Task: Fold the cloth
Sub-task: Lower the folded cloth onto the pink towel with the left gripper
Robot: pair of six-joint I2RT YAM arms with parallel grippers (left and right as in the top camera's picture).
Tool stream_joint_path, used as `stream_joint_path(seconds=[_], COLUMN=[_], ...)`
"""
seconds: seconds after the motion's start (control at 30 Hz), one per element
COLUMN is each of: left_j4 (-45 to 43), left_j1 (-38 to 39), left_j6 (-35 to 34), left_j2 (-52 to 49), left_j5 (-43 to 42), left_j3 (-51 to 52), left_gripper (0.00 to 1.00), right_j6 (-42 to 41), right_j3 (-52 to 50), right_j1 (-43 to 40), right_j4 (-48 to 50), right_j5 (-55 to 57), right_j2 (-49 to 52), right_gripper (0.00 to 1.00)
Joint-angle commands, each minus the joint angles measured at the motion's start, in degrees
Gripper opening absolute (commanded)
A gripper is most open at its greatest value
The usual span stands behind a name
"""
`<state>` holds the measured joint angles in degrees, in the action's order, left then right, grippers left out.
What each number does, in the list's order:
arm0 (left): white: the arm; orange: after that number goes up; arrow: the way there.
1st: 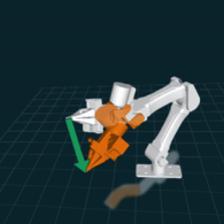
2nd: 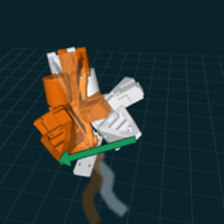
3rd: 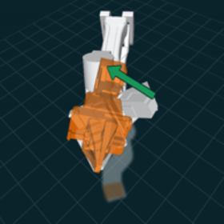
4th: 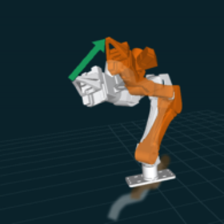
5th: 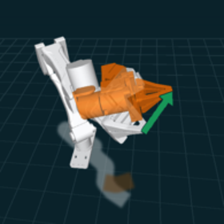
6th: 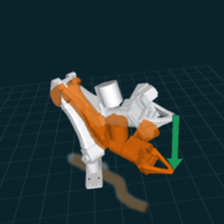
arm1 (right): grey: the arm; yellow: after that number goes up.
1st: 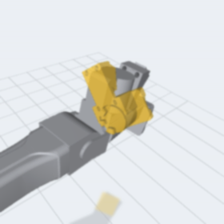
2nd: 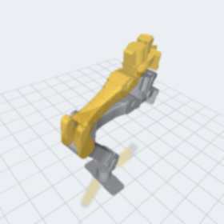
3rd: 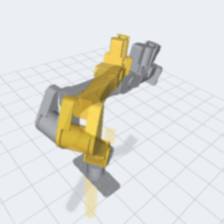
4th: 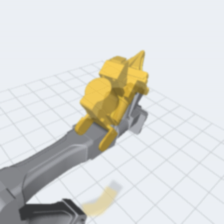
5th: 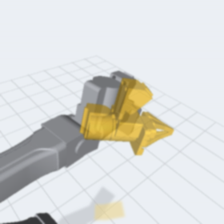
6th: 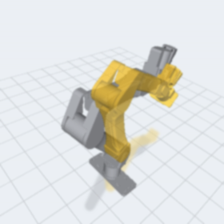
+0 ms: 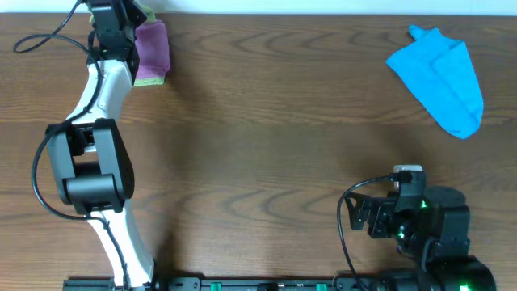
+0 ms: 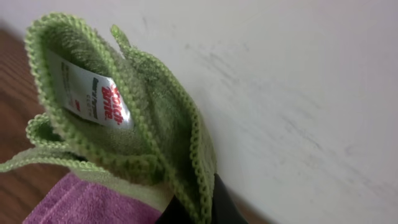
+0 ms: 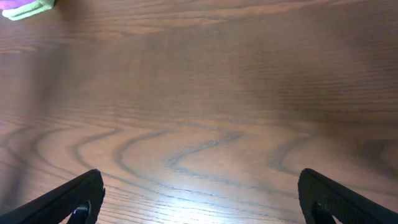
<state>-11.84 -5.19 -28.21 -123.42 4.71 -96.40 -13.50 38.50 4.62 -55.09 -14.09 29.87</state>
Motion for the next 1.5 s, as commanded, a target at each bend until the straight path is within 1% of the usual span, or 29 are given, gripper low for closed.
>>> stream_joint_path(seconds=[0.0,0.23,0.47,0.9,1.1,1.23,1.37,1.47], left_j4=[0.61,0.90,1.40,12.48,17.00,21.33,26.82,29.11], left_j1=[-0.04,-0.04,0.07,0.07,0.07,0.07,0.07,0.07], left_j6=[1.42,-0.46,-0.57,-0.70,1.05,1.66,1.40,1.42], left_j2=[-0.07,-2.19,-2.69,-2.51,0.13,2.43,2.45,2.45], left_j5=[0.35,-1.84,-1.99,-2.16,-3.04,-2.80,-2.73,-2.36], left_j3=[-1.27,-1.27,-1.27,-1.27,-1.27,-1.27,-1.27,-1.27], left_gripper=[0.06,0.06,0.06,0.06,0.06,0.06,0.06,0.06], right_j6=[-0.83,-0.83,-0.83,-0.83,-0.83,-0.83,-0.83,-0.83], right_j3=[-0.37,-0.37,-0.37,-0.37,-0.37,-0.37,-0.37,-0.37], right_j1=[-0.59,-0.57,-0.57,-0.57,-0.57,-0.57,-0.57,-0.57], right_j4=[-0.07,-0.04,-0.07,-0.07,-0.07,-0.07,-0.07,-0.07], right_j5=[0.24,0.24,0.24,0.24,0.24,0.24,0.24,0.24], right_j2=[-0.33,-0.33,-0.33,-0.33,-0.33,-0.33,-0.33,-0.33], right_gripper=[0.99,0.99,0.99,0.99,0.99,0.99,0.99,0.99])
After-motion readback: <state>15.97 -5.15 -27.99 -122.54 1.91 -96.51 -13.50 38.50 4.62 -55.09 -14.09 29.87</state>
